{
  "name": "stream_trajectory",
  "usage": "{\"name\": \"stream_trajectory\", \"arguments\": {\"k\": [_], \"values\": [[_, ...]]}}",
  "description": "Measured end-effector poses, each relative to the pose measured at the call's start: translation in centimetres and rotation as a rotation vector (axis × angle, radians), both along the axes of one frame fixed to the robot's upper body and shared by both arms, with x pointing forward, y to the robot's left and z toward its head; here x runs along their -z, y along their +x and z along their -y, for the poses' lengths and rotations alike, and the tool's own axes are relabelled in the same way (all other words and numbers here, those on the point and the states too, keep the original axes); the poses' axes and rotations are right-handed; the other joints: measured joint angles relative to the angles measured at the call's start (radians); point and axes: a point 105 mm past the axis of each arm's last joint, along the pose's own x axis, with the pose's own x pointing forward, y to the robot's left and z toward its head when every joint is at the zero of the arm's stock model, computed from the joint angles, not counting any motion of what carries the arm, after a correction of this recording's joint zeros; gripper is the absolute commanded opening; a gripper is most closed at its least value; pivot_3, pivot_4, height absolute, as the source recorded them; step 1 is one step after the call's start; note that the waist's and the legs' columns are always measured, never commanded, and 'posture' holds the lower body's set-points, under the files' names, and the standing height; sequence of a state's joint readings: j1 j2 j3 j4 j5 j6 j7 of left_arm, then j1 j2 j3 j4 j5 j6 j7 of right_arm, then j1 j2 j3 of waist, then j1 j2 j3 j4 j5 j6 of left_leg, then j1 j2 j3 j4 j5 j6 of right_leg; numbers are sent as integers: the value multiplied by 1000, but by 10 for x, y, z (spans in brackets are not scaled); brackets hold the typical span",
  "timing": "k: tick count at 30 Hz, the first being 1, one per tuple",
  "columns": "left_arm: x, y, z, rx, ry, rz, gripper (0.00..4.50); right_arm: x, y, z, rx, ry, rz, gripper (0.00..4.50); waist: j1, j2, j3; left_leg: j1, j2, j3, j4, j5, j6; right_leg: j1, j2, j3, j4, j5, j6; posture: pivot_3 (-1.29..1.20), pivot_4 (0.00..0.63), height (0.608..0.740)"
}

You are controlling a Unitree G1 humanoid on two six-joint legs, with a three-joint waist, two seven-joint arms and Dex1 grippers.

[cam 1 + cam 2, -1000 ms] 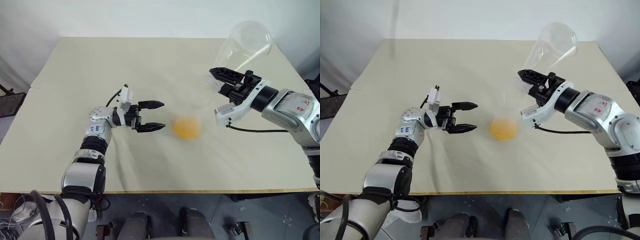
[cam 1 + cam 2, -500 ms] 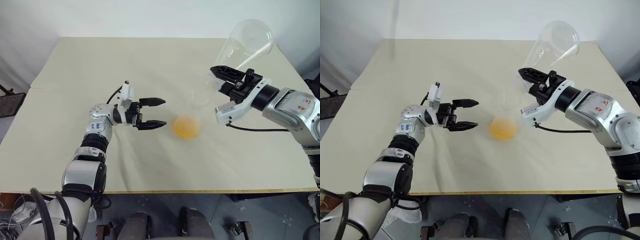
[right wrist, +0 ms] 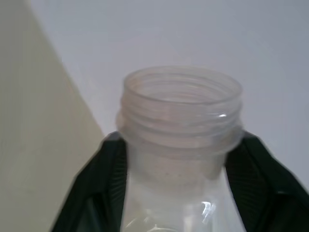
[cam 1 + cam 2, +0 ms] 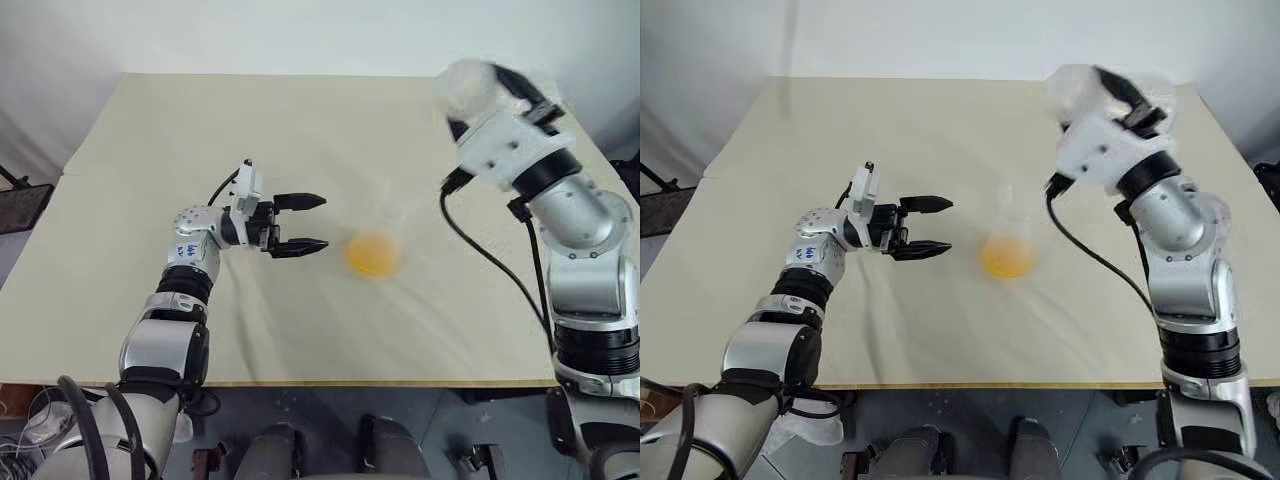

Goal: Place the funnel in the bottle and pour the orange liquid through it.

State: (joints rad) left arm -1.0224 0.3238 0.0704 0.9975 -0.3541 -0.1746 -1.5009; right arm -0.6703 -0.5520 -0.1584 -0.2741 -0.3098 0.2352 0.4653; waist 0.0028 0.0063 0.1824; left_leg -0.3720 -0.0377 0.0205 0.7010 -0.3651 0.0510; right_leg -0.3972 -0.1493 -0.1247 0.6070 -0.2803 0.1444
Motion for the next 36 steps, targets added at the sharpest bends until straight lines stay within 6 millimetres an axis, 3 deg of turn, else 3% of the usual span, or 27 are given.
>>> {"name": "stream_trajectory", "arguments": {"k": [4,9,13,18,26,32,36], "values": [[1,0,-4,-10,3,-5,4500,3,2,39,16,293,-71,2416,-3,0,0,0,0,0,-1,0,0,0,0,0,0,0,0,0,150,740],[4,-2,-7,-10,9,-18,4500,30,6,80,31,549,-166,2416,-5,0,0,1,0,1,-1,0,0,0,0,0,0,0,0,0,150,740],[4,-5,-10,-9,20,-17,4500,44,6,88,-9,637,-188,2416,-7,0,0,2,1,1,-2,0,0,-1,1,1,1,0,0,0,150,740],[7,-10,-20,-18,41,-25,4500,101,15,105,-6,779,-309,2416,-7,1,0,2,0,3,-2,0,0,0,0,2,1,0,0,0,150,740],[4,-17,-19,0,44,-17,4500,110,20,112,16,768,-278,2416,-7,2,0,2,0,2,-1,0,0,0,0,2,1,0,0,0,150,740],[9,-21,-21,5,38,-36,4500,110,20,117,34,783,-263,4467,-5,2,0,2,0,2,-1,0,0,0,0,2,1,0,0,0,150,740],[6,-24,-21,10,41,-29,4500,106,11,114,23,778,-243,4467,-6,2,0,2,0,2,-1,0,0,0,0,2,1,0,0,0,150,740]]}}
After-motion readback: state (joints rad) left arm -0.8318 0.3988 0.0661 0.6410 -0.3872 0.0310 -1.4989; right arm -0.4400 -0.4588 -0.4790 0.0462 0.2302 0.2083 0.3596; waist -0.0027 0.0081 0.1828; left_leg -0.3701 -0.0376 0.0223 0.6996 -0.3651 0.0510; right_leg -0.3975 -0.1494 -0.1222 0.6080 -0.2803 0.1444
